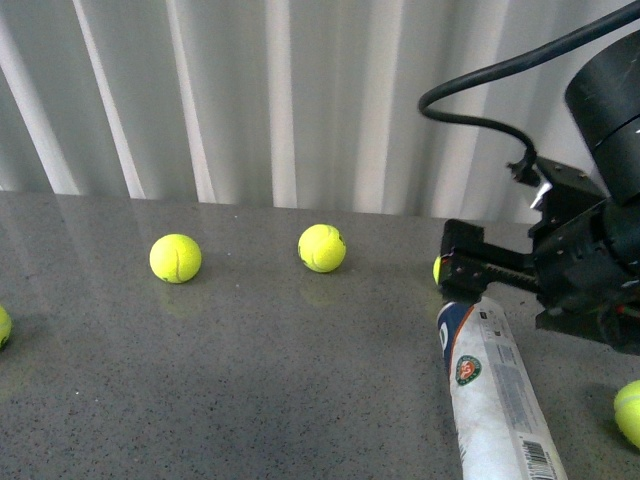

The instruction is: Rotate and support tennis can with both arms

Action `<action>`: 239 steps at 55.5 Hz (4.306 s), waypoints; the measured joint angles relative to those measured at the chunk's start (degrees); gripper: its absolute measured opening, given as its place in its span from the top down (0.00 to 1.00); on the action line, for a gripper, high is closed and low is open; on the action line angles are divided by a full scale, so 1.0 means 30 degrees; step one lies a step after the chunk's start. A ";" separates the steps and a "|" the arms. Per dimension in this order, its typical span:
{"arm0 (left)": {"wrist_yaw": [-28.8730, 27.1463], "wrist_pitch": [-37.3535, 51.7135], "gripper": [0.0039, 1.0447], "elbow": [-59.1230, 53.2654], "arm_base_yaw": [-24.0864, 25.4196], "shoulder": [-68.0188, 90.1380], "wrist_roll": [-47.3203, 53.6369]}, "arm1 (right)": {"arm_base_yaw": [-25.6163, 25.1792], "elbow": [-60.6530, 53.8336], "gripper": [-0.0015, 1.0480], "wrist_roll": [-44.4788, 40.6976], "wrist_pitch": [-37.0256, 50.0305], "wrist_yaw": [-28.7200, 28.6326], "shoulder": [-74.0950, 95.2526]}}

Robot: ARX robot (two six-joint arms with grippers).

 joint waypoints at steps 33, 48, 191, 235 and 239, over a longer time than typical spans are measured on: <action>0.0007 0.0000 0.06 0.0000 0.0000 0.0000 0.0000 | -0.0488 -0.0160 0.07 -0.1923 0.0066 -0.1297 0.1690; 0.0007 0.0000 0.06 0.0000 0.0000 0.0000 0.0000 | -0.0583 -0.0197 0.07 -0.1894 0.1661 -0.1705 0.3082; 0.0000 0.0000 0.06 0.0000 0.0000 0.0000 0.0000 | 0.5472 -0.4051 0.95 -3.0665 1.7405 0.3468 0.4488; 0.0000 0.0000 0.06 0.0000 0.0000 0.0000 0.0000 | 0.7861 0.3789 0.95 -2.8458 1.3202 0.2273 1.0083; 0.0007 0.0000 0.06 0.0000 0.0000 0.0000 0.0000 | 0.7912 0.3847 0.93 -2.8348 1.3172 0.2280 1.0091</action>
